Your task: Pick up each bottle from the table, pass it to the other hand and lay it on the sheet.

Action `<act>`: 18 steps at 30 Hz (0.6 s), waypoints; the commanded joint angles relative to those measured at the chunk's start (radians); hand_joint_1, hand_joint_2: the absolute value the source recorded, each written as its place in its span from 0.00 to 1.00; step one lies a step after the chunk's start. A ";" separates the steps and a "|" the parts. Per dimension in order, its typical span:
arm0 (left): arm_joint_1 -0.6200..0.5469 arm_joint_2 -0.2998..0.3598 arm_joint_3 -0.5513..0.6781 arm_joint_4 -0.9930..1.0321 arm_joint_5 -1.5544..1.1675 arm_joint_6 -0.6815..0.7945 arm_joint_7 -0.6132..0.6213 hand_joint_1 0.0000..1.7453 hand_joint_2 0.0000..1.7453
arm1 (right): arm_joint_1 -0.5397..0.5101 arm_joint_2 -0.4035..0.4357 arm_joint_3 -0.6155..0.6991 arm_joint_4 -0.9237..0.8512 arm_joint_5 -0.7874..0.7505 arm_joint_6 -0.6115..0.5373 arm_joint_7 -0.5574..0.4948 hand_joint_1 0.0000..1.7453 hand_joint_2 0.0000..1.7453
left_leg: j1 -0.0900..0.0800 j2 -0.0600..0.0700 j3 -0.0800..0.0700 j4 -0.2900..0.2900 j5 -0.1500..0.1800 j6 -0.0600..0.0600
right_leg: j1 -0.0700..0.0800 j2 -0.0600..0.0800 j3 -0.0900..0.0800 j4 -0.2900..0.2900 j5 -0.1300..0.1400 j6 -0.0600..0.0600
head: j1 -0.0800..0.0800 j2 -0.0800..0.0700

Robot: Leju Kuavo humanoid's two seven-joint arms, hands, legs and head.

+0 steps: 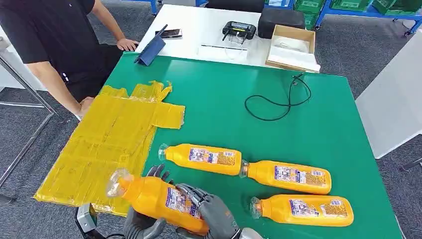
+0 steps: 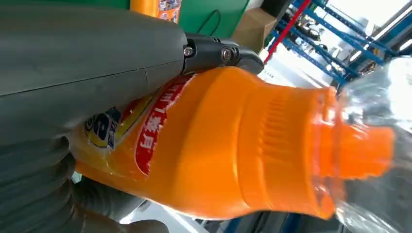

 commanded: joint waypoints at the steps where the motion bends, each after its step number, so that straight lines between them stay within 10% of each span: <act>1: -0.034 0.063 -0.037 0.058 0.004 0.005 -0.001 0.00 1.00 | -0.028 0.010 0.038 0.089 0.000 0.004 0.003 1.00 1.00 | 0.001 0.001 0.002 -0.001 0.000 -0.002 | 0.001 0.003 0.002 -0.001 0.000 -0.002 | 0.000 0.000; 15: -0.049 0.069 -0.033 0.064 0.003 0.029 -0.010 0.00 1.00 | -0.030 0.012 0.049 0.118 -0.019 0.022 -0.005 1.00 1.00 | 0.001 0.000 0.003 -0.001 0.000 -0.003 | 0.001 0.003 0.003 -0.002 0.000 -0.003 | 0.000 0.000; 16: -0.050 0.068 -0.034 0.062 0.005 0.029 -0.010 1.00 1.00 | -0.032 0.013 0.050 0.120 -0.018 0.023 -0.005 1.00 1.00 | 0.001 0.000 0.003 -0.001 0.000 -0.003 | 0.001 0.003 0.003 -0.002 0.000 -0.003 | 0.000 0.000; 18: -0.054 0.067 -0.034 0.060 0.015 0.014 -0.026 1.00 1.00 | -0.033 0.013 0.051 0.120 -0.018 0.024 -0.003 1.00 1.00 | 0.001 0.000 0.002 -0.001 0.000 -0.003 | 0.001 0.003 0.002 -0.001 0.000 -0.003 | 0.000 0.000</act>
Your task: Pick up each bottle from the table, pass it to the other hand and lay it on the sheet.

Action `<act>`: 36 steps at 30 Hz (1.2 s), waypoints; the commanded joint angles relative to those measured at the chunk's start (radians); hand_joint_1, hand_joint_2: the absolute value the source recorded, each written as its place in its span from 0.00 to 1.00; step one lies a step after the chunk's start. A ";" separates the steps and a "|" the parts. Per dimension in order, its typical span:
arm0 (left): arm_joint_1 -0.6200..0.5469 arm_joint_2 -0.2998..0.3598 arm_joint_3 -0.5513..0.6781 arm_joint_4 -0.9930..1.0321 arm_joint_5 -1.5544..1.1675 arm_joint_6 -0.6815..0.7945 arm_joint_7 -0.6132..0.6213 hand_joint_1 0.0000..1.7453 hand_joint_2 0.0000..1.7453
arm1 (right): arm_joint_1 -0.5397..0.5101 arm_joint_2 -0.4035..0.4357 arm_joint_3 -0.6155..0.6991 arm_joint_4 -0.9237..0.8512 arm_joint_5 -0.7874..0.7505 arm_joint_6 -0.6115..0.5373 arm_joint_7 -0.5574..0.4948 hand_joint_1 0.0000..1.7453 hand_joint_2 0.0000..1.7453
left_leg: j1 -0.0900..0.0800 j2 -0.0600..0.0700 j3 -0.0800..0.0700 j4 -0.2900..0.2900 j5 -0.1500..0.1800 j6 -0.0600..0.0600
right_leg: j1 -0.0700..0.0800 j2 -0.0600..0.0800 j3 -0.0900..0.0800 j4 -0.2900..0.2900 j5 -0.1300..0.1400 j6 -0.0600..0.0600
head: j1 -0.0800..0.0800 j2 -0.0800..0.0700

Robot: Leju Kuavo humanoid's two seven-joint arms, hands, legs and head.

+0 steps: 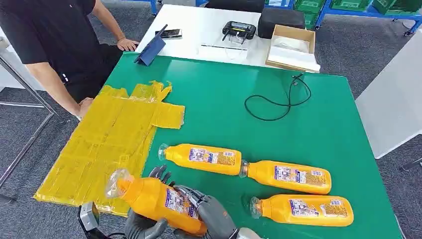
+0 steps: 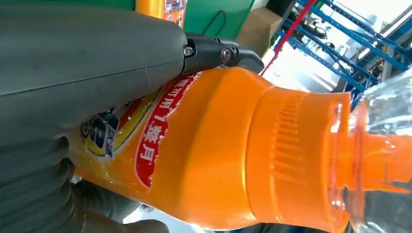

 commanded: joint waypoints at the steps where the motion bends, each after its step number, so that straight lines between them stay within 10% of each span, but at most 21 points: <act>1: -0.038 0.029 -0.010 0.040 0.005 -0.014 -0.022 1.00 1.00 | -0.019 0.009 0.039 0.079 0.001 0.007 -0.001 1.00 1.00 | 0.001 0.000 0.003 -0.001 0.000 -0.003 | 0.001 0.003 0.003 -0.001 -0.001 -0.004 | 0.000 0.000; 20: -0.018 -0.014 0.048 -0.036 -0.143 0.028 -0.076 1.00 1.00 | 0.050 -0.055 0.084 -0.029 0.039 -0.109 0.093 1.00 1.00 | 0.001 -0.001 0.001 0.000 -0.001 -0.002 | 0.001 0.000 -0.008 -0.001 -0.001 -0.002 | 0.000 0.000; 22: -0.008 -0.031 0.085 -0.103 -0.239 0.063 -0.088 1.00 1.00 | 0.053 -0.067 0.073 -0.056 0.060 -0.140 0.109 0.02 1.00 | 0.001 -0.001 -0.001 0.001 -0.001 -0.002 | 0.001 0.001 -0.010 0.000 -0.001 -0.002 | 0.000 0.000; 29: -0.057 -0.064 0.181 -0.297 -0.684 0.263 -0.217 1.00 1.00 | 0.118 -0.146 0.051 -0.248 0.129 -0.167 0.156 0.00 1.00 | 0.001 -0.003 -0.004 0.002 -0.001 -0.002 | 0.001 -0.001 -0.011 0.001 -0.001 -0.002 | 0.000 0.000; 36: -0.129 0.080 0.067 -0.319 -1.208 0.752 -0.310 1.00 1.00 | 0.068 -0.169 0.079 -0.283 0.157 -0.216 0.134 0.00 1.00 | 0.001 -0.002 -0.002 0.000 -0.001 -0.002 | 0.000 0.000 -0.009 0.000 -0.001 -0.002 | 0.000 0.000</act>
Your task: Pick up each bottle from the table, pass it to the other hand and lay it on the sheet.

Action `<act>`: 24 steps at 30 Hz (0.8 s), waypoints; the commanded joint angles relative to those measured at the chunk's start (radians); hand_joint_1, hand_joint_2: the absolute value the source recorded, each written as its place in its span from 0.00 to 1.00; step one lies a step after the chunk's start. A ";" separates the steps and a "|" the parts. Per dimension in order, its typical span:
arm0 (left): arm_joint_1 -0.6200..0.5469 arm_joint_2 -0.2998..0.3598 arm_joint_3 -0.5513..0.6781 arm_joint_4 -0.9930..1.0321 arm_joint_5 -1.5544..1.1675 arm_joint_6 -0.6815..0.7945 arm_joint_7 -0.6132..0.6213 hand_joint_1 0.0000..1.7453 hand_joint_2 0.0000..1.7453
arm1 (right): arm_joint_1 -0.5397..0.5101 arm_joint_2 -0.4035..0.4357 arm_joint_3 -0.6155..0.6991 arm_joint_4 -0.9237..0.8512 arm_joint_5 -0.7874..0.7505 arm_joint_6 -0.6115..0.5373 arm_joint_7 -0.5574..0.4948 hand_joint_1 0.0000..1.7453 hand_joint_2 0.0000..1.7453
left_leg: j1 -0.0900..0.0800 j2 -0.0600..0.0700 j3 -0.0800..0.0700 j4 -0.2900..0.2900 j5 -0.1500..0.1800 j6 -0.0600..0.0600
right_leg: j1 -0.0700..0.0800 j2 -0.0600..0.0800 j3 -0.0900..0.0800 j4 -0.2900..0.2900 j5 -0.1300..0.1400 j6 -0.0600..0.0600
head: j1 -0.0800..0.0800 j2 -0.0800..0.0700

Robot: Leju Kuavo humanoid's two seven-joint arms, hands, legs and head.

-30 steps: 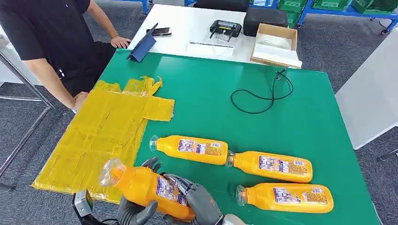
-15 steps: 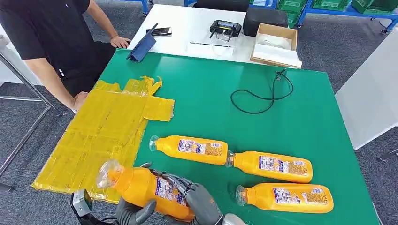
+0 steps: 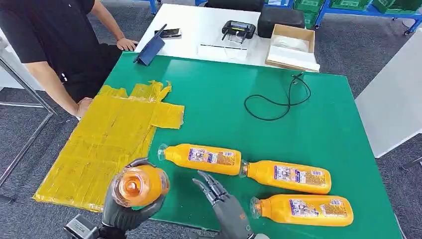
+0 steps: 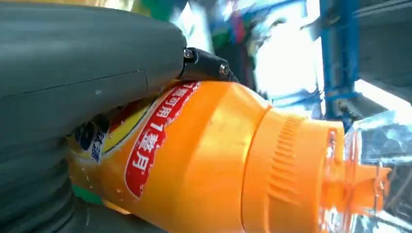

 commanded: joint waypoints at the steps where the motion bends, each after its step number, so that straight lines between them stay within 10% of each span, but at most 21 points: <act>1: -0.103 0.153 -0.073 -0.041 -0.629 0.474 -0.003 1.00 1.00 | 0.009 -0.054 0.042 -0.105 0.032 0.010 -0.027 0.00 1.00 | 0.001 -0.004 0.001 0.001 -0.001 -0.003 | 0.001 -0.001 0.002 0.000 -0.002 -0.003 | 0.001 0.000; 13: -0.256 0.376 -0.264 0.465 -1.023 0.619 0.312 1.00 1.00 | -0.005 0.003 -0.064 -0.022 -0.022 0.120 -0.209 0.00 1.00 | 0.000 -0.002 0.005 -0.003 0.001 -0.002 | 0.000 0.000 0.003 -0.002 0.000 -0.002 | 0.000 0.000; 24: -0.292 0.399 -0.275 0.588 -1.046 0.569 0.382 1.00 1.00 | -0.008 -0.003 -0.061 -0.004 -0.033 0.118 -0.227 0.00 1.00 | 0.001 -0.001 0.004 -0.002 0.001 -0.002 | 0.000 0.001 0.012 -0.002 0.000 -0.002 | 0.000 0.000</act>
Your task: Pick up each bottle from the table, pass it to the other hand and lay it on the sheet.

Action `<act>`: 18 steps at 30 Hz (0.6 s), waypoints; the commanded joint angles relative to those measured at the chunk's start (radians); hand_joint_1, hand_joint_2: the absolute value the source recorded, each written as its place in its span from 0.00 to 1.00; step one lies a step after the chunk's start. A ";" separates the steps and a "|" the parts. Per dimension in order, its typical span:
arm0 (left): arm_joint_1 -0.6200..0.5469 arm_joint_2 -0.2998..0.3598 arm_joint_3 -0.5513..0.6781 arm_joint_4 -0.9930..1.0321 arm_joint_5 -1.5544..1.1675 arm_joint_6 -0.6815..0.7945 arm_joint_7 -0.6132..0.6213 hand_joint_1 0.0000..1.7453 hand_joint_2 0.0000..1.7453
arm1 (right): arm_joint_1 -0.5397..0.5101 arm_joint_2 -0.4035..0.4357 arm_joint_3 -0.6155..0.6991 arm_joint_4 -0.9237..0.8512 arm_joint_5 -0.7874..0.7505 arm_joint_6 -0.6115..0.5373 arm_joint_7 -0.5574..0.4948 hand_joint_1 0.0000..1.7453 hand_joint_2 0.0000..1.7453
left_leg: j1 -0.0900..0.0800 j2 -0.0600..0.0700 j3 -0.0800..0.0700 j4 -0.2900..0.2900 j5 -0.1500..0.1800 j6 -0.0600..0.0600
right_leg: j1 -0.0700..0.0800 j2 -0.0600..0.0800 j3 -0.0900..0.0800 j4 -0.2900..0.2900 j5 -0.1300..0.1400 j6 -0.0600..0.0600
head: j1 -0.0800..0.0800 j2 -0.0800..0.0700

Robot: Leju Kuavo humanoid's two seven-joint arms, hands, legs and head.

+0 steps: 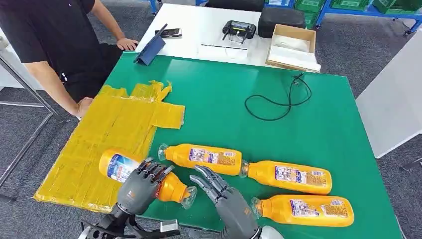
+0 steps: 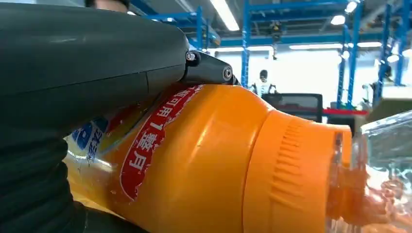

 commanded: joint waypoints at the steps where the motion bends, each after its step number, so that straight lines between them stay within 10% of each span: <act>1: -0.090 0.069 -0.050 0.257 -0.017 -0.055 0.073 1.00 1.00 | 0.004 -0.020 0.017 0.057 -0.014 -0.001 -0.033 0.00 1.00 | 0.001 -0.001 0.005 -0.003 0.000 -0.003 | 0.001 0.002 0.005 -0.002 0.000 -0.003 | 0.000 0.000; 8: -0.131 0.110 -0.084 0.382 -0.038 -0.134 0.110 0.89 1.00 | -0.006 -0.030 0.015 0.059 0.018 0.024 0.010 0.00 1.00 | 0.002 -0.001 0.004 -0.002 0.001 -0.003 | 0.001 0.002 0.004 -0.002 0.000 -0.003 | 0.000 0.000; 9: -0.135 0.102 -0.087 0.392 -0.029 -0.137 0.104 0.00 1.00 | 0.005 -0.042 0.014 0.031 0.020 0.027 0.036 0.00 1.00 | 0.001 -0.001 0.004 -0.002 0.000 -0.002 | 0.001 0.002 0.004 -0.002 0.000 -0.002 | 0.000 0.000; 18: -0.155 0.111 -0.086 0.396 0.005 -0.185 0.095 0.00 1.00 | -0.028 -0.036 -0.012 0.018 0.012 0.075 0.062 0.00 1.00 | 0.001 0.001 0.006 -0.001 0.001 -0.004 | 0.001 0.006 0.005 -0.001 0.001 -0.004 | 0.000 0.000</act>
